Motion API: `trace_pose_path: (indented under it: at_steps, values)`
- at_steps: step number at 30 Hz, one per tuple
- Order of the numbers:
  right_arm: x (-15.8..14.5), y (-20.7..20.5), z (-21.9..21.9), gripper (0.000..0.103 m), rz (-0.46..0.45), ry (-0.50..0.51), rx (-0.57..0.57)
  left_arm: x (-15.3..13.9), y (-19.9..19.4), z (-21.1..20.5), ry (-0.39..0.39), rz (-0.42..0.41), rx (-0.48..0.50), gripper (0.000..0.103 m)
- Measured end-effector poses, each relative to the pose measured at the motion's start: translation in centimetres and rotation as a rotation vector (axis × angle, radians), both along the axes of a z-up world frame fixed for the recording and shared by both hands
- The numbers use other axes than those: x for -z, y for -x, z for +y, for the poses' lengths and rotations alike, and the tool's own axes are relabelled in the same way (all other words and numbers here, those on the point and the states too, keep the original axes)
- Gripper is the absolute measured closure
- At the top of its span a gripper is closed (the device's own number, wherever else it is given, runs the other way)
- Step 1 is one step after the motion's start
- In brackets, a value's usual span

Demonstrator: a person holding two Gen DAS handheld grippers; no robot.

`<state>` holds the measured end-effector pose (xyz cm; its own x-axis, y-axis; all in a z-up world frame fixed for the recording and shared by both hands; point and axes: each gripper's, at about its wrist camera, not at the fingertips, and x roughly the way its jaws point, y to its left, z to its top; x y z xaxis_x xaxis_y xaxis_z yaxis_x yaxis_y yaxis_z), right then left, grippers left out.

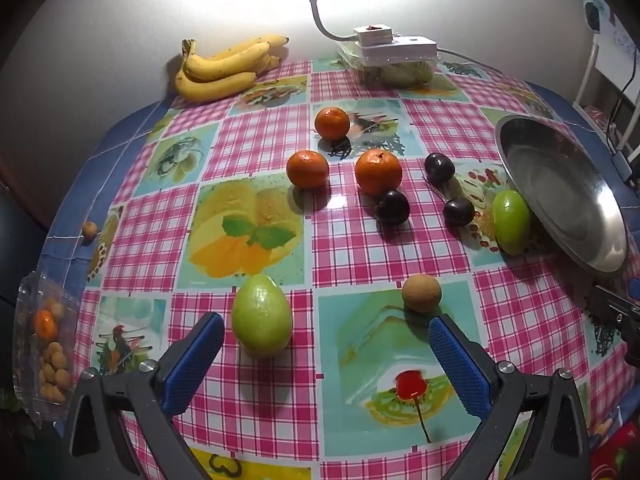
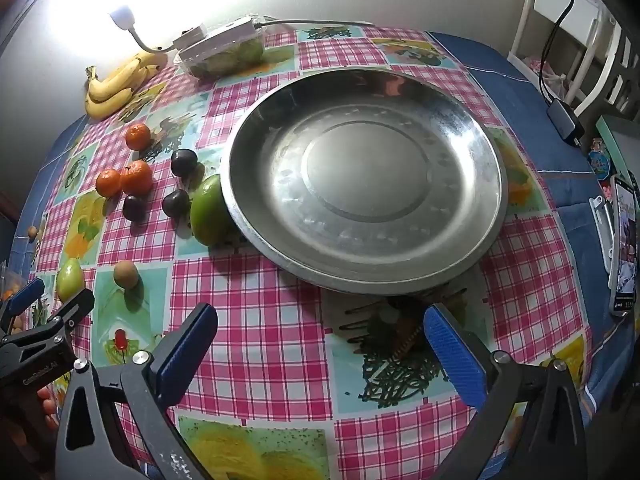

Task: Organize fruits
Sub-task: 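Move both grippers toward the fruits in front of the steel bowl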

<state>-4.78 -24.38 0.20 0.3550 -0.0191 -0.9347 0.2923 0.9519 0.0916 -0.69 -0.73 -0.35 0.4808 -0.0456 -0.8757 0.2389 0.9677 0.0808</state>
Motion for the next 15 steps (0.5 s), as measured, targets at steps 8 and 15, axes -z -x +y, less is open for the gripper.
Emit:
trace_pose_path:
  at_steps: [8, 15]
  values:
    - [-0.04, 0.06, 0.13, 0.0, 0.0, -0.003, -0.002, -0.22, 0.14, 0.11, -0.001, -0.021, -0.012, 0.0]
    - [-0.19, -0.05, 0.19, 0.0, -0.002, -0.011, -0.001, -0.55, 0.23, 0.35, 0.006, -0.037, -0.012, 0.0]
